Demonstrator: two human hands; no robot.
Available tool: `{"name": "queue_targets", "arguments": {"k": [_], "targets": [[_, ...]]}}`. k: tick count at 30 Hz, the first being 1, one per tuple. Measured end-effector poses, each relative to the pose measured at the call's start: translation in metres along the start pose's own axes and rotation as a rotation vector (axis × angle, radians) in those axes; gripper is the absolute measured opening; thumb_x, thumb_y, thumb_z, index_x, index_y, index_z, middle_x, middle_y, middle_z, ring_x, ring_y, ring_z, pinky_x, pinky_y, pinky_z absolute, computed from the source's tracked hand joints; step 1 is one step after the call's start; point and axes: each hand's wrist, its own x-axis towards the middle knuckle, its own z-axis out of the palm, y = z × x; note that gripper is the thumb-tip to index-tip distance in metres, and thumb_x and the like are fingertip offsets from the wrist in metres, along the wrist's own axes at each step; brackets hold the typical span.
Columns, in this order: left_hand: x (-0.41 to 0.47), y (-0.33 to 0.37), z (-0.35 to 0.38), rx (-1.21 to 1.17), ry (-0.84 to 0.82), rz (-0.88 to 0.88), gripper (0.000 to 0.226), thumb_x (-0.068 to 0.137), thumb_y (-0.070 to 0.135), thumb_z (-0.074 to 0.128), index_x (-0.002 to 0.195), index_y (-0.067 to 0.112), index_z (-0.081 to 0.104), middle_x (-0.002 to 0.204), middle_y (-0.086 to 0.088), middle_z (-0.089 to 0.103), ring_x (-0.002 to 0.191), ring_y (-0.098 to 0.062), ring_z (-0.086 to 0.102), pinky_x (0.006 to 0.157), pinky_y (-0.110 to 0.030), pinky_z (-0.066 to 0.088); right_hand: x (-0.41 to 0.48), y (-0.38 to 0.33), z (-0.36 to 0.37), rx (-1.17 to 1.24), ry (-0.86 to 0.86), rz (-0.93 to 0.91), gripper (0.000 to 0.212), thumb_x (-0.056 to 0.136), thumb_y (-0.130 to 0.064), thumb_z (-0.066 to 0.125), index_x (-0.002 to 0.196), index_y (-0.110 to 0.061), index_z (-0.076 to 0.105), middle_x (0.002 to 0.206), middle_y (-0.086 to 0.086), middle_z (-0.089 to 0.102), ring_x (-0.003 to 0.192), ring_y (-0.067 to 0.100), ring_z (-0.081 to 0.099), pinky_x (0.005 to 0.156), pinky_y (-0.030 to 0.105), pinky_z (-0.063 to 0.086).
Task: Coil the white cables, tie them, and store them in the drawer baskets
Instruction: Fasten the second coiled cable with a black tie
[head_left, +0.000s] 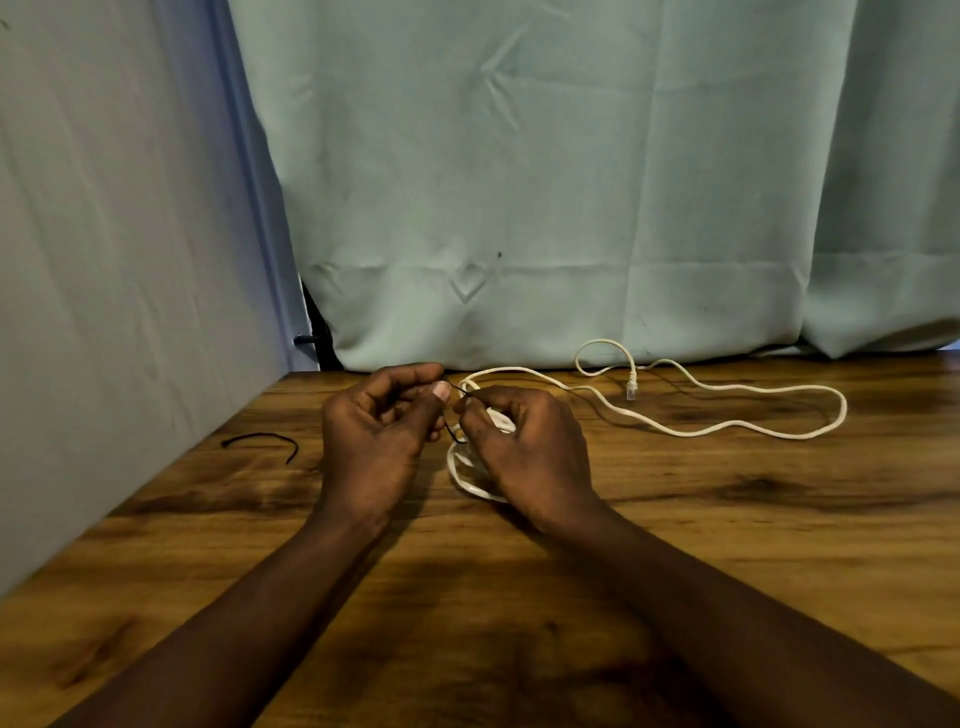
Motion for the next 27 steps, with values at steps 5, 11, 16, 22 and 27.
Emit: {"name": "queue_targets", "arguments": {"k": [5,11,16,22,27], "targets": [[0.002,0.001,0.000,0.018,-0.067,-0.028,0.018,0.087,-0.001,0.076,0.103,0.005,0.075,0.071,0.002,0.075,0.058,-0.005,0.062,0.057,-0.018,0.053,-0.002,-0.002,-0.002,0.008,-0.011,-0.023,0.053,0.083,-0.072,0.044,0.101,-0.037,0.079,0.097,-0.016,0.078,0.088,0.005,0.068,0.076,0.034,0.055],[0.001,0.002,0.000,-0.060,-0.127,-0.171,0.013,0.086,0.000,0.075,0.098,0.005,0.074,0.067,-0.003,0.069,0.055,-0.007,0.059,0.053,-0.018,0.051,0.000,0.001,-0.003,-0.076,-0.020,-0.134,0.032,0.097,-0.055,0.053,0.101,-0.035,0.078,0.091,-0.015,0.078,0.083,0.005,0.068,0.072,0.036,0.055],[0.002,0.007,-0.001,-0.207,-0.128,-0.313,0.007,0.087,0.003,0.072,0.094,0.005,0.071,0.068,-0.001,0.069,0.051,-0.006,0.056,0.050,-0.017,0.049,0.000,0.002,-0.005,-0.016,-0.069,-0.183,0.030,0.098,-0.047,0.053,0.097,-0.030,0.078,0.085,-0.012,0.077,0.078,0.007,0.069,0.068,0.040,0.055],[0.002,0.008,-0.002,-0.258,-0.107,-0.283,0.003,0.092,0.006,0.067,0.094,0.007,0.069,0.075,-0.006,0.067,0.055,-0.007,0.059,0.051,-0.018,0.049,0.004,0.004,0.000,0.187,-0.156,-0.115,0.028,0.098,-0.044,0.056,0.090,-0.026,0.076,0.082,-0.013,0.075,0.082,0.004,0.070,0.075,0.042,0.056],[0.008,0.008,-0.007,-0.197,-0.046,-0.143,0.014,0.095,0.008,0.065,0.084,0.015,0.061,0.074,0.001,0.063,0.066,-0.004,0.059,0.054,-0.017,0.046,0.008,-0.001,0.007,0.453,-0.202,0.079,0.038,0.089,-0.056,0.057,0.098,-0.024,0.075,0.093,0.001,0.078,0.094,0.024,0.073,0.090,0.058,0.056]]}}
